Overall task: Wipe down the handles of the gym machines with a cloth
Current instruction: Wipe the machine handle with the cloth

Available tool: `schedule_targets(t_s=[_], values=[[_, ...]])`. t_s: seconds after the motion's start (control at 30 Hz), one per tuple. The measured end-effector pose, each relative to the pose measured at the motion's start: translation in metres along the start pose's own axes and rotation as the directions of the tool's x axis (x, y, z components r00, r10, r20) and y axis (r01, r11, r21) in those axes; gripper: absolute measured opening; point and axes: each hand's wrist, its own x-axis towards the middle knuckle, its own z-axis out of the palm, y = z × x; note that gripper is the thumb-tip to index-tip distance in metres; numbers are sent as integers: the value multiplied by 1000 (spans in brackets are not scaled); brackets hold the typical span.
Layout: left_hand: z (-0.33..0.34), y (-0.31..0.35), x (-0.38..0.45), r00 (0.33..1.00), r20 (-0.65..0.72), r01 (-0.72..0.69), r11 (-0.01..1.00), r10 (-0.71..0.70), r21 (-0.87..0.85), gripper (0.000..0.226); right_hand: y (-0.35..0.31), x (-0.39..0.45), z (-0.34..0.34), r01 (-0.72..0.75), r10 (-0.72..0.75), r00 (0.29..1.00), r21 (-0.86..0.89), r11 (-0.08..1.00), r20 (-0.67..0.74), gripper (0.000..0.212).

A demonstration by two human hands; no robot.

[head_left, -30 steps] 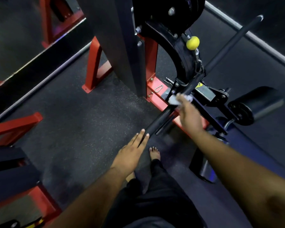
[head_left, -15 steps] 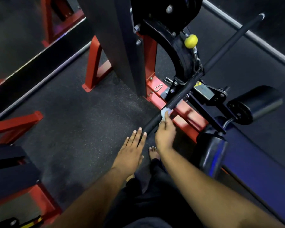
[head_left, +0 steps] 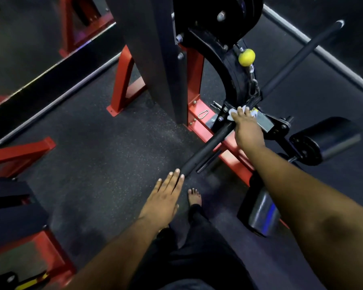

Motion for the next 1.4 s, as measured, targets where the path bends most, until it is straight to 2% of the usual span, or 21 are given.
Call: schedule_targets(t_s=[0.1,0.23,0.33,0.4,0.47,0.53,0.57,0.63,0.7,0.77,0.83,1.0,1.13,1.17,1.2,1.27,1.33,1.4], values=[[1,1,0,1000,-12,1,1000,-1,-10,94,-20,-19,18,-1,1,1000,-11,1000,-22,61],[5,0,0,1000,-23,-10,999,9,-42,93,-71,-72,46,171,-172,985,42,984,25,62],[8,-4,0,999,-43,-15,998,12,-58,96,-98,-104,58,356,-373,916,130,925,148,56],[9,-6,-1,999,-44,-6,999,4,-53,96,-95,-107,51,439,-468,868,186,879,163,53],[8,-8,-2,999,-49,2,999,-5,-46,95,-78,-86,35,433,-450,891,195,880,53,50],[9,-10,-2,998,-58,5,998,-9,-68,93,-55,-54,14,297,-290,955,183,937,-64,46],[10,-11,-2,998,-59,7,996,-13,-91,92,-45,-38,3,214,-205,976,148,965,-74,46],[13,-11,-1,998,-52,18,990,-25,-141,91,-30,-18,-10,75,-76,997,53,996,0,53],[14,-9,2,998,-62,12,984,-24,-175,89,-25,-20,-7,28,-30,998,46,999,62,68],[15,-6,5,997,-77,-8,980,-8,-200,86,-31,-34,5,43,-48,997,81,996,66,81],[15,-3,8,996,-89,-8,964,-17,-266,85,-44,-56,24,63,-72,996,145,987,60,84],[19,-3,19,980,-70,122,841,-187,-528,92,-89,-126,63,187,-226,967,285,940,113,81],[20,-7,24,979,-53,143,842,-199,-521,89,-97,-146,58,272,-347,932,432,860,104,64],[20,-8,24,979,-57,140,849,-195,-509,88,-93,-140,51,257,-327,942,462,849,77,62],[20,-9,24,979,-69,131,860,-189,-494,87,-88,-129,40,199,-245,969,484,852,33,60],[21,-10,23,981,-87,118,881,-176,-458,85,-70,-99,21,-14,46,998,502,865,-51,52],[21,-10,22,981,-89,119,898,-172,-424,82,-48,-65,9,-180,258,961,485,856,-99,50],[19,-10,20,982,-84,123,908,-170,-400,81,-35,-45,10,-271,348,934,478,835,-79,52]])
